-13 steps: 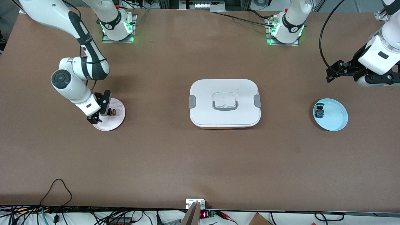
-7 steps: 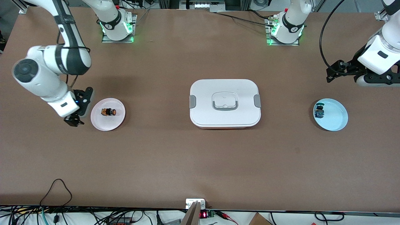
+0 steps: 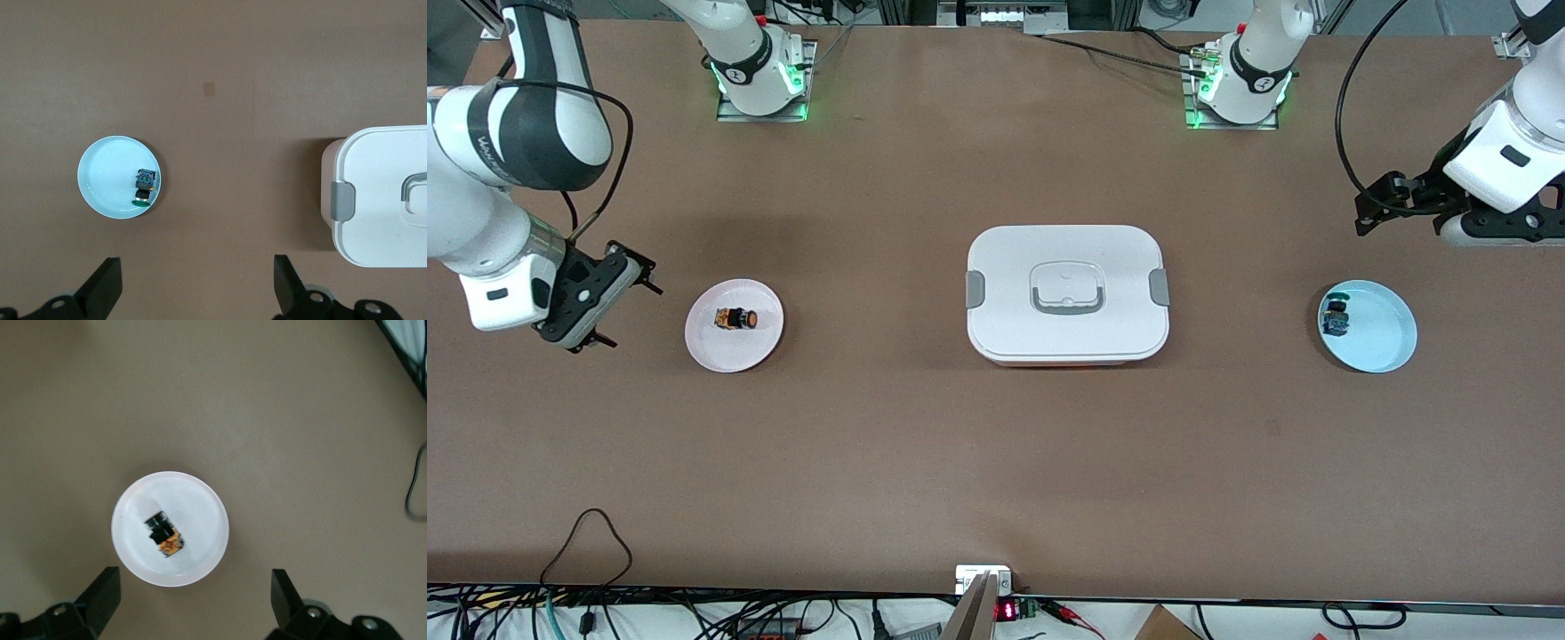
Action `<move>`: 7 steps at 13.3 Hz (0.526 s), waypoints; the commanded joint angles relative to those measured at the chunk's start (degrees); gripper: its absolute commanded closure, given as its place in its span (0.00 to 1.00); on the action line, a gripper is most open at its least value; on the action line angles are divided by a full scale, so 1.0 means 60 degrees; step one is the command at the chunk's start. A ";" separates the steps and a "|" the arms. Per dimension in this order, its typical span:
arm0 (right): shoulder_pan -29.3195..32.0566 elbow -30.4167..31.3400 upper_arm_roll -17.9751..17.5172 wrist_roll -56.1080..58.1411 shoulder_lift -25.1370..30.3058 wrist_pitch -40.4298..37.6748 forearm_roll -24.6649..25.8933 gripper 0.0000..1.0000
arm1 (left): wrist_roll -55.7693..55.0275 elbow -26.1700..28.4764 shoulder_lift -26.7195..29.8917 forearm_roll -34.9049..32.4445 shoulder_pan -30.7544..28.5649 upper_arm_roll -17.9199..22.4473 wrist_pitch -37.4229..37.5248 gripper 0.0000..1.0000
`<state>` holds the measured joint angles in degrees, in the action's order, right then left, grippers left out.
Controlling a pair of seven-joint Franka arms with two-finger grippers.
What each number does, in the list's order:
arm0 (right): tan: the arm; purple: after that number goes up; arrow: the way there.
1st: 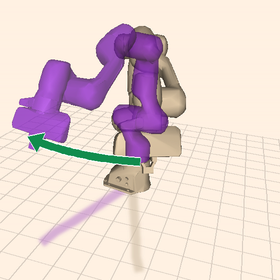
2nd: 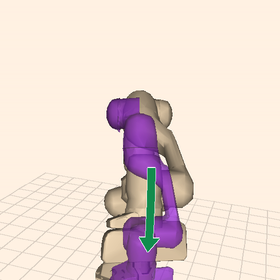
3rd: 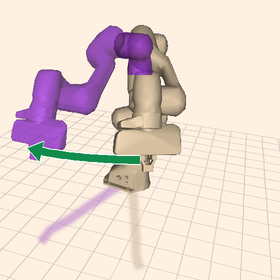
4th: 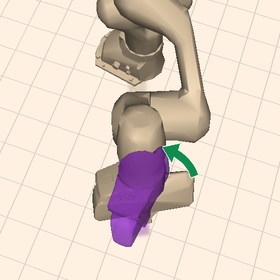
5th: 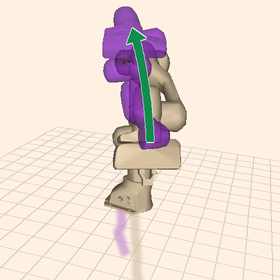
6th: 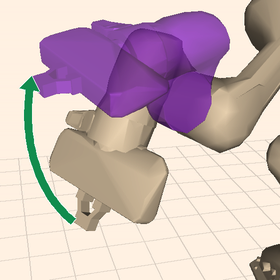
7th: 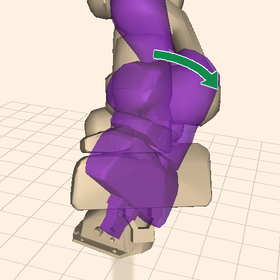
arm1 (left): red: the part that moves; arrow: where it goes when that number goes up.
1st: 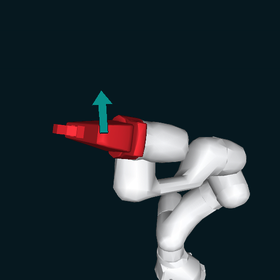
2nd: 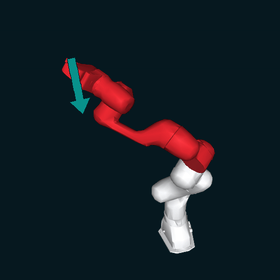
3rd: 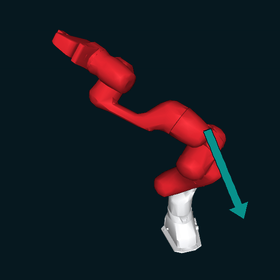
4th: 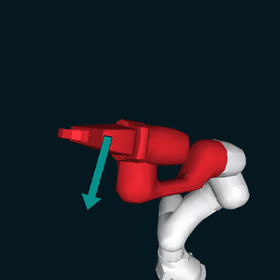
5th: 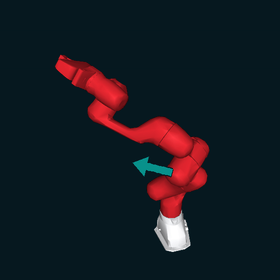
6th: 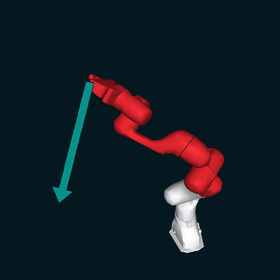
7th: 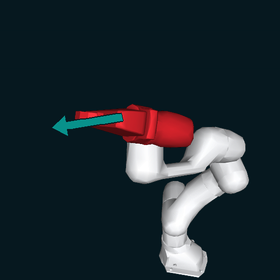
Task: Transfer orange switch to right arm and place
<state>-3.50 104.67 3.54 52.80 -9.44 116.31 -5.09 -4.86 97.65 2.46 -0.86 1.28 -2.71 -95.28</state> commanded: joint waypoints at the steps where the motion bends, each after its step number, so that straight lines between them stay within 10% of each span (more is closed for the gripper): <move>1: 0.0071 -0.0100 0.0054 -0.1922 0.0078 -0.0866 -0.0206 0.00 | 0.0209 -0.0205 -0.0103 -0.0032 0.0051 0.0027 0.0029 0.00; 7: -0.0207 -0.0888 0.0026 -0.8281 0.0357 -0.3487 -0.0206 0.00 | 0.0209 -0.0205 -0.0103 -0.0032 0.0051 0.0027 0.0030 0.00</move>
<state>-4.08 102.63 3.75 11.86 -8.55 101.10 -5.57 -4.83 97.63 2.45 -0.86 1.32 -2.72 -95.28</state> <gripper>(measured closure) 0.000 0.000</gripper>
